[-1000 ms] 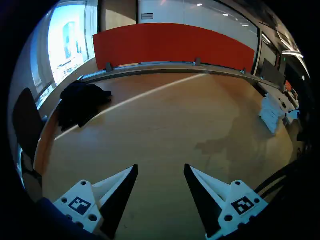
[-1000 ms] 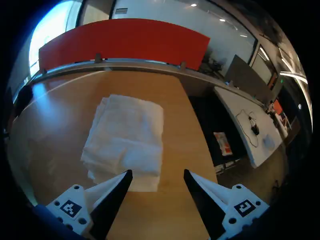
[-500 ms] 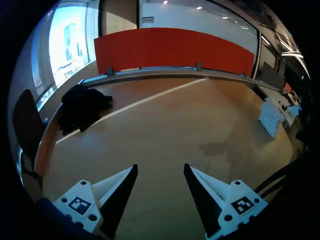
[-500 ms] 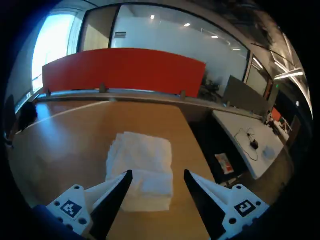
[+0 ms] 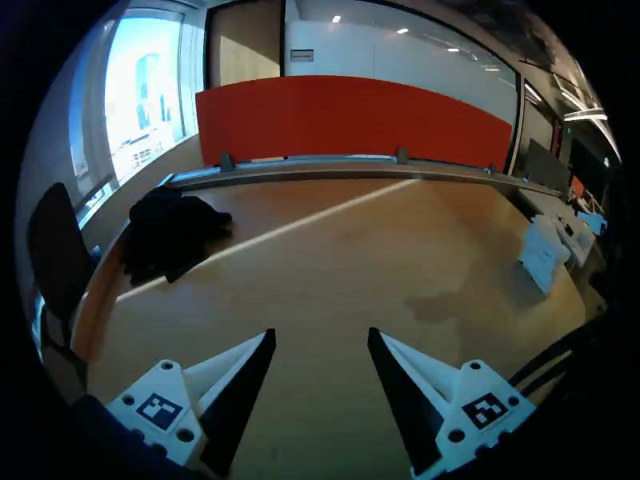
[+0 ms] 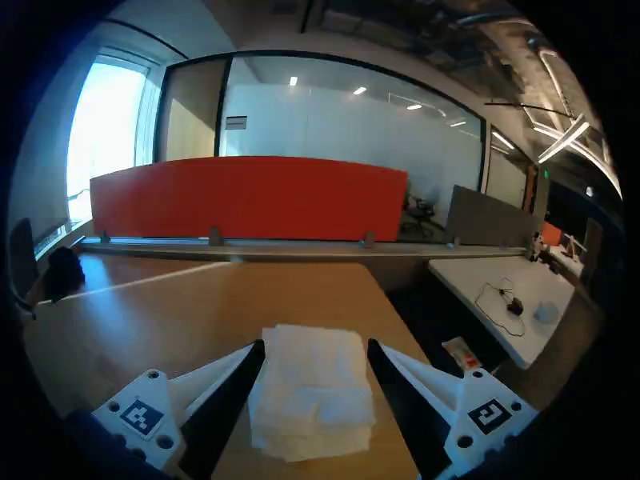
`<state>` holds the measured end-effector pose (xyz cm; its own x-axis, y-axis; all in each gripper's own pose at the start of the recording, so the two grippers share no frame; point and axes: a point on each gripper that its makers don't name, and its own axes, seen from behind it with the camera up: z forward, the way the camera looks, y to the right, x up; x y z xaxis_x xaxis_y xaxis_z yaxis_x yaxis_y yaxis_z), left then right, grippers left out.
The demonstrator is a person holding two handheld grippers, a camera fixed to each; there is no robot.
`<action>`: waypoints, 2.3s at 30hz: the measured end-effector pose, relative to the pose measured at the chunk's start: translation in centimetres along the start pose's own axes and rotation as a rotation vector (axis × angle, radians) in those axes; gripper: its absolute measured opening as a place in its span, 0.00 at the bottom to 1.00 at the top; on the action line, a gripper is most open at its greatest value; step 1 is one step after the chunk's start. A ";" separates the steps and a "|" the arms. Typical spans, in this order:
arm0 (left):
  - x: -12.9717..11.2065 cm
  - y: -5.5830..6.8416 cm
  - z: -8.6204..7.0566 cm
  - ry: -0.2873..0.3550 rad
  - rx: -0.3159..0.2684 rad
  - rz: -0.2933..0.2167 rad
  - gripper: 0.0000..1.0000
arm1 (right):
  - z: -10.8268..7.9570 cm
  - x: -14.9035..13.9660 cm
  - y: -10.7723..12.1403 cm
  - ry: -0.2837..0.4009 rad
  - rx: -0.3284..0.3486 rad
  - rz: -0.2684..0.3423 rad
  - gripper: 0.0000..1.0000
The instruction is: Fold towel
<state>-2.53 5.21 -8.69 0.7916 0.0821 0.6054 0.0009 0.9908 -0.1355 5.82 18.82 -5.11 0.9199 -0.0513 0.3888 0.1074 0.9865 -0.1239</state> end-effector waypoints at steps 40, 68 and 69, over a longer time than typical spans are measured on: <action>15.4 -3.8 -2.3 0.474 0.096 -0.059 0.85 | -2.1 9.9 -12.9 0.278 0.114 0.070 1.00; 15.7 -4.4 -1.6 0.536 0.093 -0.024 0.85 | -2.3 11.9 -20.9 0.287 0.166 0.062 1.00; 15.7 -4.5 -1.6 0.537 0.097 -0.024 0.85 | -2.3 12.0 -21.0 0.287 0.167 0.060 1.00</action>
<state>10.85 1.85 0.16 0.9928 0.0176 0.1187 -0.0132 0.9992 -0.0384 15.45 -2.88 0.07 0.9939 -0.0109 0.1093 0.0085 0.9997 0.0218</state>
